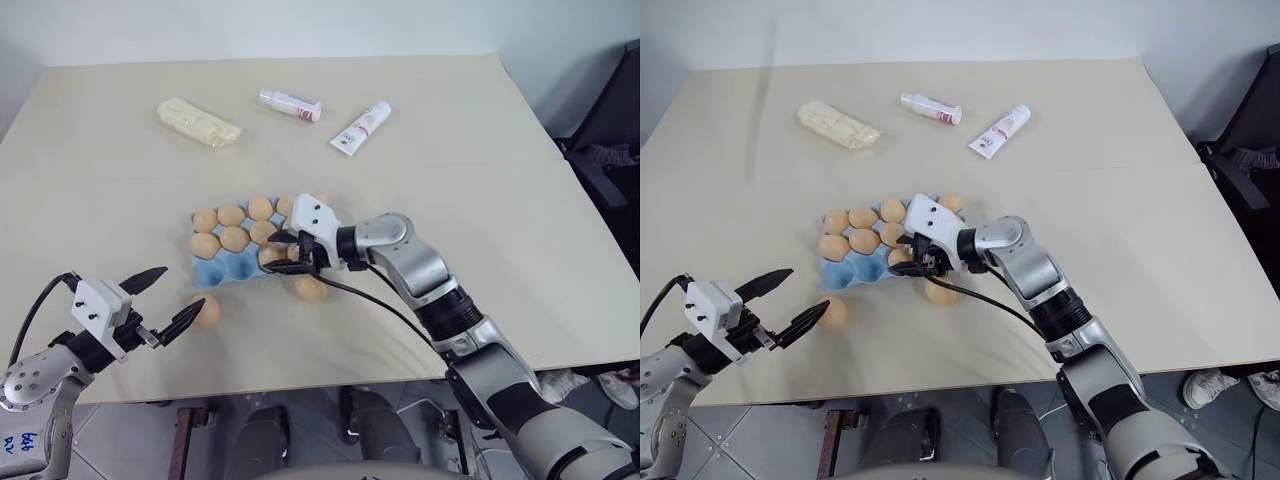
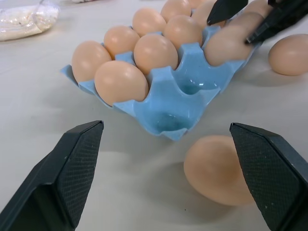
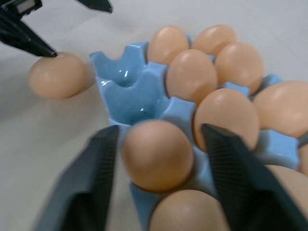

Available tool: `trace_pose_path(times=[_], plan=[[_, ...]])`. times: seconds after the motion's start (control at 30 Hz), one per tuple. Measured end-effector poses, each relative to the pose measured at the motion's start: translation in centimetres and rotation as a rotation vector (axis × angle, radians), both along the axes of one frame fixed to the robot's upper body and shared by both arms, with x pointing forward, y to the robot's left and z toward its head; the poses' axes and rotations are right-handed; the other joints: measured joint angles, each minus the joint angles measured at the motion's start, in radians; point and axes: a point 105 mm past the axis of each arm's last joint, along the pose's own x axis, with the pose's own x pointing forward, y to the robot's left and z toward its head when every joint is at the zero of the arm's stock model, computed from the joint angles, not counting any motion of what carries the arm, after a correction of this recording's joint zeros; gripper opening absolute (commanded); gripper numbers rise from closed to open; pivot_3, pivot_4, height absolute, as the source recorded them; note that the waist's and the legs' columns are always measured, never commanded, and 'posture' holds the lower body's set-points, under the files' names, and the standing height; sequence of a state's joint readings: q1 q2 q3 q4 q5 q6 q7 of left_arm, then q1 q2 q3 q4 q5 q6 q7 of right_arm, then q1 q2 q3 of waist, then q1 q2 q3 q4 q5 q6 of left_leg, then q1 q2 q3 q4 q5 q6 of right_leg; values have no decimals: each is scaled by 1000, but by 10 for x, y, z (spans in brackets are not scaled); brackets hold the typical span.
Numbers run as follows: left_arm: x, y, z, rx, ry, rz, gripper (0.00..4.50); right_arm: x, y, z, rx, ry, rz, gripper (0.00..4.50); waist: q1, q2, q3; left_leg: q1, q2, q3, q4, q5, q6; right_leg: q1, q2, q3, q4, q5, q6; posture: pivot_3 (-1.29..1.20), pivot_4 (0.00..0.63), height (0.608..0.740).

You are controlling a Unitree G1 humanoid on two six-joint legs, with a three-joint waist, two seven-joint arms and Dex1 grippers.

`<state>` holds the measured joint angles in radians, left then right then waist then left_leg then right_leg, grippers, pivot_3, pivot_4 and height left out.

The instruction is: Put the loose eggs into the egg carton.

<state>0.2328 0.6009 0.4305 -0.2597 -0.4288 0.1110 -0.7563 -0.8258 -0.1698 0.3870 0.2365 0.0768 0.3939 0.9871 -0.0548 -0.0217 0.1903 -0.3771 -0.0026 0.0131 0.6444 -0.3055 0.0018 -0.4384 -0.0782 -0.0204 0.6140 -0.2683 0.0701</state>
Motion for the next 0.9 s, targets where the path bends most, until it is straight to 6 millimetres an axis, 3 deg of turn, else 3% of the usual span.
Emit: trace_pose_path(times=[0.07, 0.2, 0.33, 0.43, 0.53, 0.67, 0.8, 0.9], plan=[[0, 0, 0, 1, -1, -2, 4500, 1, 0, 1, 2, -6, -6, 4485, 1, 0, 0, 0, 0, 0, 1, 0, 0, 0, 0, 0, 0, 0, 0, 0, 150, 740], [2, -2, 1, -1, 2, -12, 4500, -5, -14, 18, 86, -59, -9, 4485, 6, 0, 0, -1, 0, 0, 0, 0, 0, 0, 0, 0, -1, 0, 0, 0, 150, 740], [3, -5, 1, -2, 11, -30, 4500, -15, -64, 32, 188, -115, -65, 4485, 31, 0, 0, -1, 0, -1, 0, -2, 2, 2, 0, -1, -4, 0, 0, 0, 150, 740], [5, -9, 2, 4, 11, -57, 4500, -22, -106, 16, 192, -123, -163, 4485, 33, 0, 0, -1, -1, -1, 1, -3, 3, 4, -1, -1, -6, 0, 0, 0, 150, 740], [9, -17, 5, 18, 8, -112, 4500, -35, -152, -14, 137, -90, -286, 4485, 35, 0, 0, 0, -1, -1, 1, -3, 4, 7, 0, -1, -9, 1, 1, 0, 150, 740], [11, -31, 7, 29, 9, -203, 4500, -55, -194, -34, 151, -26, -395, 4485, 28, 0, 0, 5, 0, 1, 1, -3, 3, 11, 0, 0, -7, 1, 2, 0, 150, 740], [7, -39, 0, 40, 63, -287, 4500, -74, -213, -49, 100, 29, -401, 4485, 25, 0, 0, 7, 1, 2, 2, -2, 2, 11, 1, 1, -5, 1, 1, 0, 150, 740], [12, -38, 1, 35, 55, -288, 4500, -65, -197, -41, 110, 1, -368, 4485, 23, 0, 0, 8, 1, 3, 3, 2, 2, 11, 1, 2, -3, 2, 0, 0, 150, 740]])
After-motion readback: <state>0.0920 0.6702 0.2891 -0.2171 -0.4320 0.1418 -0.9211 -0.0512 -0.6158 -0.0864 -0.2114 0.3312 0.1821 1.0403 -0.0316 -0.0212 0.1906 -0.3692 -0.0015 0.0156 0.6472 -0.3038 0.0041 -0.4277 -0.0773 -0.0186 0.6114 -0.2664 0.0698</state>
